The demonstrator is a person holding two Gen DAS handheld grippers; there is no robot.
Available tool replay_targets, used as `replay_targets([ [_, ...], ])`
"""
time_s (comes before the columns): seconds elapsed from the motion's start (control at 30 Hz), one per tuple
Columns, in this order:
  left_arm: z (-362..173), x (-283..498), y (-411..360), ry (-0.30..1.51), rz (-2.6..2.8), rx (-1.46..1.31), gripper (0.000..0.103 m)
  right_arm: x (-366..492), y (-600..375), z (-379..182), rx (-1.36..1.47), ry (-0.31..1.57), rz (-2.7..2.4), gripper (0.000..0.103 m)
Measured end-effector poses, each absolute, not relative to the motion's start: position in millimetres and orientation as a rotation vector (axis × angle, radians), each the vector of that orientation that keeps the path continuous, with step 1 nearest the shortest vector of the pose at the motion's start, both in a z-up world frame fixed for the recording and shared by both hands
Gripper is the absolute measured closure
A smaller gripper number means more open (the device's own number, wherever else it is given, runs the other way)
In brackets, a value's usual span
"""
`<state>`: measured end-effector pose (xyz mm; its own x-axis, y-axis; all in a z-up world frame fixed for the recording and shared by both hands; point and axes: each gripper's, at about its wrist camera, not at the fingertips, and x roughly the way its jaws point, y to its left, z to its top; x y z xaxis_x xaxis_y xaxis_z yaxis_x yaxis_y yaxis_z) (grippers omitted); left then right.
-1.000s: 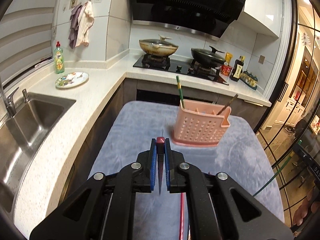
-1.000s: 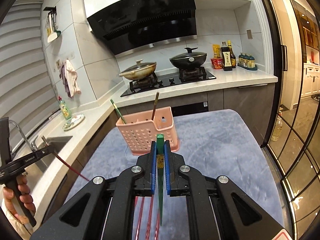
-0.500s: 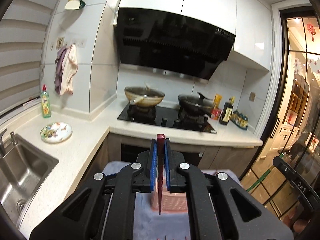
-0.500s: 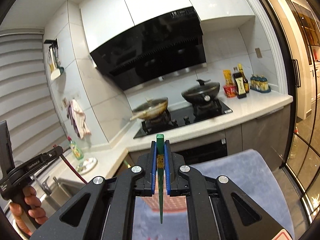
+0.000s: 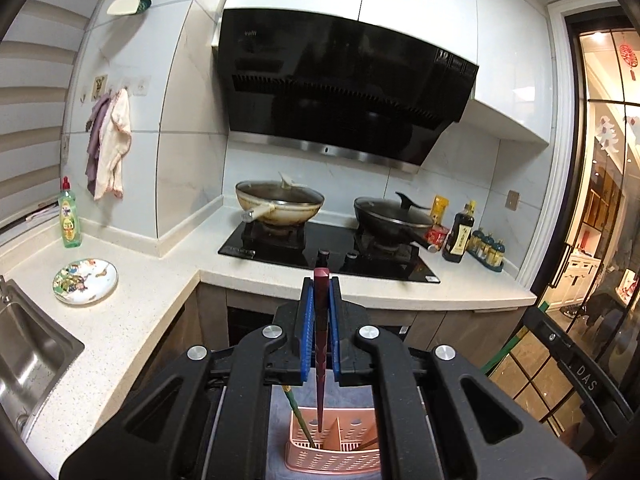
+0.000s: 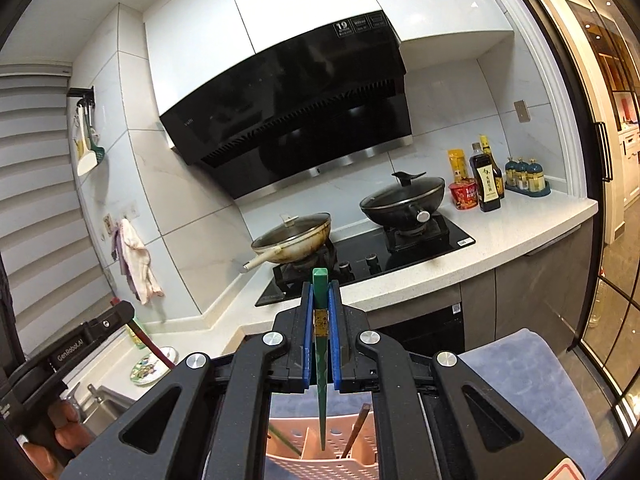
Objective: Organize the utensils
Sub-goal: 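Lift both held chopsticks and carry them over the pink basket with both tools, then lower the chopsticks into the pink basket and open both tools, then move both open tools back to the remaining chopsticks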
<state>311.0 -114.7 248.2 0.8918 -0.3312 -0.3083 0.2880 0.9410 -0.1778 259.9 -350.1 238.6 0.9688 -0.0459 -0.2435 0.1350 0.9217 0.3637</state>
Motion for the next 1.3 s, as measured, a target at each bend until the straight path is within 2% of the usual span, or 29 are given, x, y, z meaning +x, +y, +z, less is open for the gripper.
replay_targets([
  [0.4,194,332,-122,0.452,-0.327,-0.122,0.095,286,-347,186,0.353,0.36,-0.102,0.096],
  [0.53,188,327,-121,0.445,-0.307,-0.103,0.094,280,-347,186,0.346,0.363,-0.109,0.088],
  [0.57,188,326,-121,0.448,-0.303,-0.097,0.086,278,-347,188,0.347,0.36,-0.108,0.085],
  [0.6,187,324,-119,0.459,-0.302,-0.101,0.069,275,-348,191,0.351,0.354,-0.107,0.082],
  [0.63,188,323,-116,0.463,-0.298,-0.108,0.059,270,-348,194,0.355,0.345,-0.105,0.077],
  [0.67,188,319,-112,0.465,-0.284,-0.116,0.043,265,-349,197,0.358,0.335,-0.102,0.074],
  [0.7,189,315,-110,0.456,-0.281,-0.118,0.041,261,-349,200,0.359,0.33,-0.097,0.073],
  [0.9,193,287,-100,0.46,-0.281,-0.081,0.041,224,-338,211,0.337,0.321,-0.058,0.071],
  [0.97,193,275,-97,0.467,-0.282,-0.073,0.041,211,-333,212,0.328,0.326,-0.048,0.067],
  [1.3,176,208,-88,0.527,-0.267,0.01,0.041,143,-309,194,0.281,0.412,-0.016,0.066],
])
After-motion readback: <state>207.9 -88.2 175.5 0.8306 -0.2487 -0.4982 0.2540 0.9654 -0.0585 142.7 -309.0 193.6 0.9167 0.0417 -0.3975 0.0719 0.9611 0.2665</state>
